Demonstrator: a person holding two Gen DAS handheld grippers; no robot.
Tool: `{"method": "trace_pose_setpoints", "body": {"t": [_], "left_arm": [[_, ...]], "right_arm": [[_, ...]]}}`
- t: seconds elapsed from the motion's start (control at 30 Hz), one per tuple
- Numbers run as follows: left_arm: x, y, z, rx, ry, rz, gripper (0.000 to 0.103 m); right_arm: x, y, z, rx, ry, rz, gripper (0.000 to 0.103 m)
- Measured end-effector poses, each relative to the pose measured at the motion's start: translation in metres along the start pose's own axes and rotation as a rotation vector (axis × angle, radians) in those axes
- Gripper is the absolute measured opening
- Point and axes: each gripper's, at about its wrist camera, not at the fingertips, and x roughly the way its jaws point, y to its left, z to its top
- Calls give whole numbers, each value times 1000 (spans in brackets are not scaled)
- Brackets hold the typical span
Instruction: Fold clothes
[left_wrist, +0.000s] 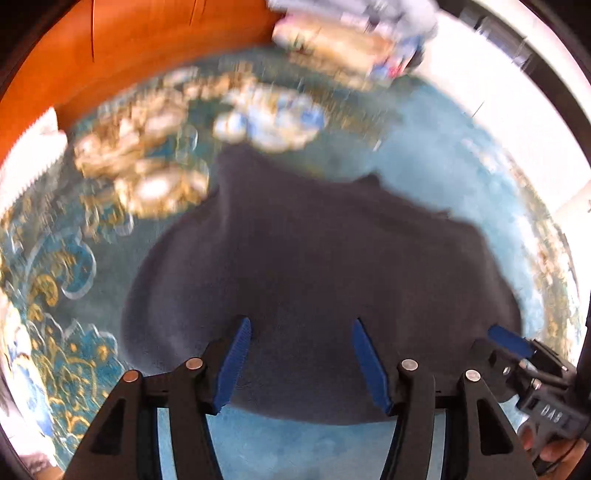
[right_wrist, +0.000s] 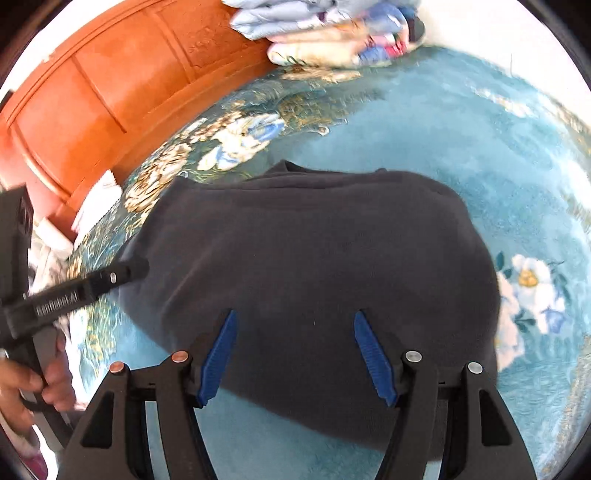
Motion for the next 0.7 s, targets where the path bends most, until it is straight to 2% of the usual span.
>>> {"method": "trace_pose_setpoints", "body": {"t": [0.1,0.17,0.23,0.33,0.43,0.5,0.57,0.67,0.7], "left_arm": [[12,-17,-5,121,4,80,63],[15,-29,-7,181,5,130,66],[16,-32,-6,181,4,145,66],[1,-31,-16,95,-25,78,66],[-13,-30,-27,7,-54,9,66],[-23,-29,-33,-52,-74,-37,66],[-33,-28,-40,-110,-93,-83,66],[-43,-40,-58,-160,-103,-112,67],[-44,-47,-66,-165,-101,-117,71]], "right_arm": [[17,-3,1,18,31,-7,69],[22,3,0,-18,29,-20,82],[26,12,-2,-73,37,-40,88],[21,17,-6,-112,40,-57,89],[-9,4,-13,-22,-32,14,88],[-30,-7,-22,22,-85,23,88],[-51,-21,-37,56,-125,5,88],[-72,-44,-60,99,-137,-29,88],[-76,-51,-68,109,-130,-39,88]]}}
